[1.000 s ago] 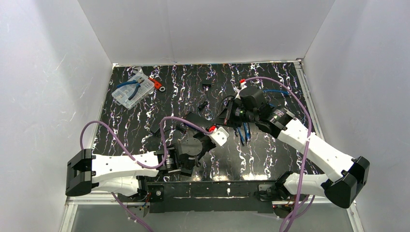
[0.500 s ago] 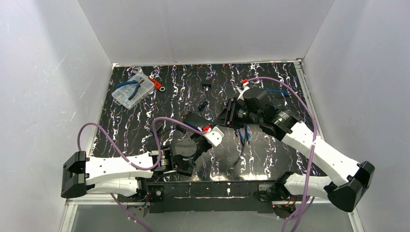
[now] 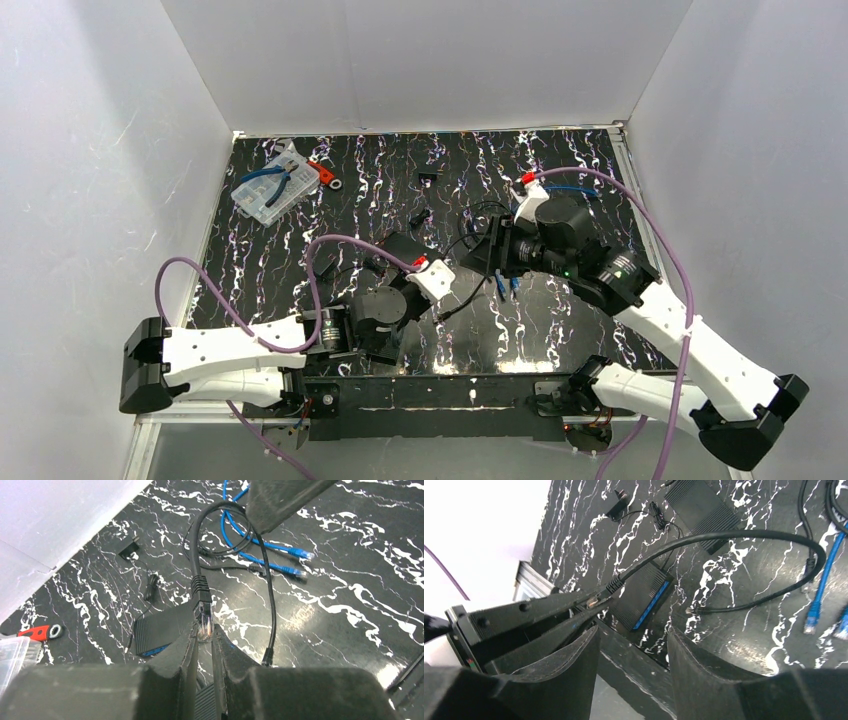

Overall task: Insert the plug into the switch port
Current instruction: Pick up the connector from the center of the board.

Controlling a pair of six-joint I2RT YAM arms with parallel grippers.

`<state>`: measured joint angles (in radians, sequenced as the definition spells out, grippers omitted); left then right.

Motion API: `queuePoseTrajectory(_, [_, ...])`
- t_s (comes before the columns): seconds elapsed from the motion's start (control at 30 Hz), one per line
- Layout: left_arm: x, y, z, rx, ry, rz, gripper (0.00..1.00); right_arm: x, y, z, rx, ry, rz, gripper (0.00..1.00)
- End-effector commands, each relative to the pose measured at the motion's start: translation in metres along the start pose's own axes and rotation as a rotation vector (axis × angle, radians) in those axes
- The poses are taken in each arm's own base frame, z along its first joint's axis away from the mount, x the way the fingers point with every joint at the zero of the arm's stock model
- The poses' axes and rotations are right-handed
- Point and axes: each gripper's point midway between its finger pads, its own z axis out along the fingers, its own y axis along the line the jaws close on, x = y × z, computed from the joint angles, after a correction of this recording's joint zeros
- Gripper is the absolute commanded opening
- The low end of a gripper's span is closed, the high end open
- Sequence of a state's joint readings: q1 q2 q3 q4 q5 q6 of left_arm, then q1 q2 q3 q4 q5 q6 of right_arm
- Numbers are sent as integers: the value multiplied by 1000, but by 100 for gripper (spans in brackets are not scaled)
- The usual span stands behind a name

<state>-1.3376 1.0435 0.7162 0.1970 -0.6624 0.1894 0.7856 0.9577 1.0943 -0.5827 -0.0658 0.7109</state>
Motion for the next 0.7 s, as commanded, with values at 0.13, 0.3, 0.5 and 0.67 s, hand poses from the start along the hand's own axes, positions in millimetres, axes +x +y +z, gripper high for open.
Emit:
queuePoseTrajectory(0.13, [3, -7, -20, 90, 116, -91, 0, -3, 17, -17, -195, -72, -413, 59])
queuePoseTrajectory(0.3, [10, -13, -31, 137, 193, -136, 0, 6, 22, -13, -297, -89, -602, 59])
queuePoseTrajectory(0.5, [12, -16, -44, 191, 262, -233, 0, 19, 24, -4, -361, -129, -835, 59])
queuePoseTrajectory(0.67, [19, -14, -51, 263, 317, -376, 0, 34, 33, -6, -429, -174, -996, 59])
